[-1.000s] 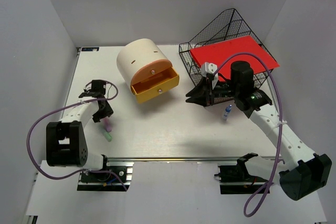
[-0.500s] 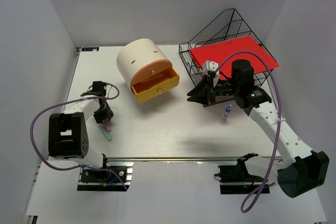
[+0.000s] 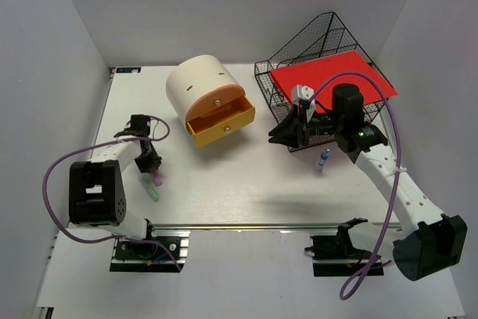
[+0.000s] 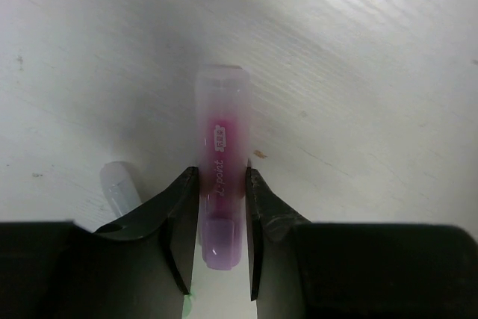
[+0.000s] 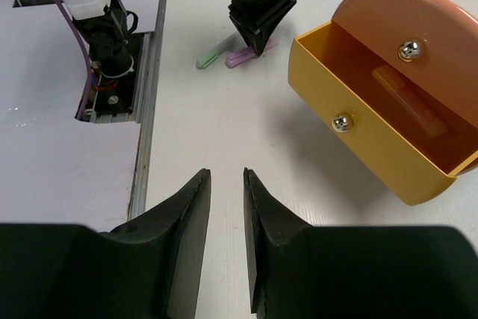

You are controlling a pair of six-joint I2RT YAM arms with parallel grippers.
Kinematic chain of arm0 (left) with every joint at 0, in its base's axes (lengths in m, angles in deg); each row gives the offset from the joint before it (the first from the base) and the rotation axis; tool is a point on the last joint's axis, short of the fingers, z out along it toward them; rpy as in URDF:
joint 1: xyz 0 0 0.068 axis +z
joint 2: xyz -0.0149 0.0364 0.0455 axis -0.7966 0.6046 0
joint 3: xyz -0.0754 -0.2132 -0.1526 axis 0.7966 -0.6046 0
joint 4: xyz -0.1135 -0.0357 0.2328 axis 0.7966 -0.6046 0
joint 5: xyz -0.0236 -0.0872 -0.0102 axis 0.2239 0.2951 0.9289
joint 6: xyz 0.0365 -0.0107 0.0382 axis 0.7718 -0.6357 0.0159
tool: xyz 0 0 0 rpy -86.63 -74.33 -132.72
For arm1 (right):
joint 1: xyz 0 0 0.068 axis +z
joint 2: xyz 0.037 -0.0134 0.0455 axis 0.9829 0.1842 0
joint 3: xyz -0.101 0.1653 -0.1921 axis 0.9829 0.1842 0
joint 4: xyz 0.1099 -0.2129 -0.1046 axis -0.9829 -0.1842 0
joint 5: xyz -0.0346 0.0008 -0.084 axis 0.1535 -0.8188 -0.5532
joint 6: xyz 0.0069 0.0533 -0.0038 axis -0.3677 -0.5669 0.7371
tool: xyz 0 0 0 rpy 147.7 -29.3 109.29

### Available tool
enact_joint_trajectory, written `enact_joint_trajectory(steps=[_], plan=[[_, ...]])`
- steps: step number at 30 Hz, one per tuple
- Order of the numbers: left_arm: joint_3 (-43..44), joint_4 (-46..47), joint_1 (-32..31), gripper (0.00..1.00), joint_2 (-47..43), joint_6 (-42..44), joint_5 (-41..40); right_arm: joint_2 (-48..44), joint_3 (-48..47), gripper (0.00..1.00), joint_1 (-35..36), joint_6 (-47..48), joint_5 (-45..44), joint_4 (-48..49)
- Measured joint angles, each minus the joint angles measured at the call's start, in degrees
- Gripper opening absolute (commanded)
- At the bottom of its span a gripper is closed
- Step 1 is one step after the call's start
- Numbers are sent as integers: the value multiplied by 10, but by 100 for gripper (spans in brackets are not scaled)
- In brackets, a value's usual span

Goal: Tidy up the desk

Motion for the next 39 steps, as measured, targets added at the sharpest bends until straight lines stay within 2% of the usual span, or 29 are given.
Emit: enact_joint_trajectory(steps=[3, 7, 17, 21, 25, 32, 39], plan=[[9, -2, 0, 2, -12, 3, 24, 1, 0, 30, -3, 0, 6, 0], [45, -6, -6, 0, -54, 25, 76, 1, 0, 30, -8, 0, 9, 0], [106, 20, -21, 0, -283, 126, 275, 16, 0, 29, -17, -2, 17, 0], [158, 57, -40, 0, -295, 149, 367, 23, 0, 27, -20, -2, 17, 0], [203, 85, -67, 0, -251, 156, 418, 23, 0, 27, -21, 0, 3, -1], [324, 64, -147, 0, -137, 209, 402, 15, 6, 27, -30, 1, -14, 0], [350, 17, -283, 0, -71, 292, 278, 16, 6, 27, -38, 3, -14, -2]])
